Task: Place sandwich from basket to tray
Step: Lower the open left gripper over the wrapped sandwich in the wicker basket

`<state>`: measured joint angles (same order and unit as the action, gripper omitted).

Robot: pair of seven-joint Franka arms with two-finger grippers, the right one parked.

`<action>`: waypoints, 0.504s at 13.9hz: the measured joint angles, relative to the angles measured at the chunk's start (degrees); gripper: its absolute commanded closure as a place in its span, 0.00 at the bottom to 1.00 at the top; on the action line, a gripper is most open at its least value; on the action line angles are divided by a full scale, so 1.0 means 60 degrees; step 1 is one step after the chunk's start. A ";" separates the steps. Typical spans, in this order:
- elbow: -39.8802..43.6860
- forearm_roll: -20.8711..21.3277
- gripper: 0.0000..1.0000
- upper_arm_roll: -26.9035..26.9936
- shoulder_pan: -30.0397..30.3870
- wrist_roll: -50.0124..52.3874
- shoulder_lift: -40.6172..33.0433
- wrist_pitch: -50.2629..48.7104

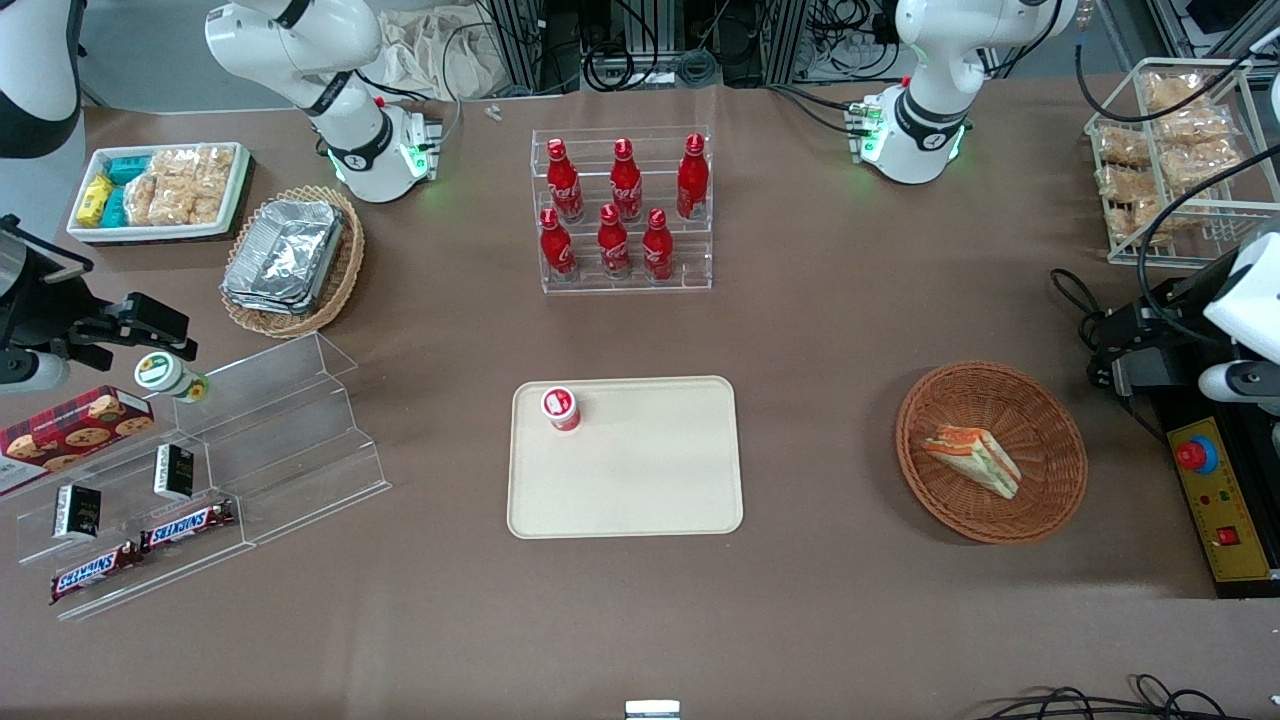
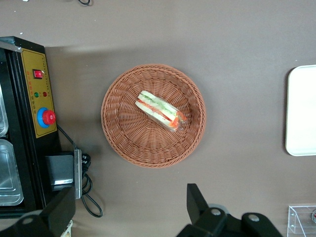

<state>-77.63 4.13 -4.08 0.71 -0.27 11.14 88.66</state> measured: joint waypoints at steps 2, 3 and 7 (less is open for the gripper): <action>0.0001 0.0000 0.00 0.0043 -0.0044 0.0000 0.0000 -0.0005; 0.0003 0.0000 0.00 0.0051 -0.0046 0.0000 -0.0001 -0.0006; 0.0003 0.0000 0.00 0.0126 -0.0044 -0.0016 -0.0005 -0.0234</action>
<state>-77.61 4.13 -3.33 0.44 -0.37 11.10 87.25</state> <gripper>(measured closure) 0.000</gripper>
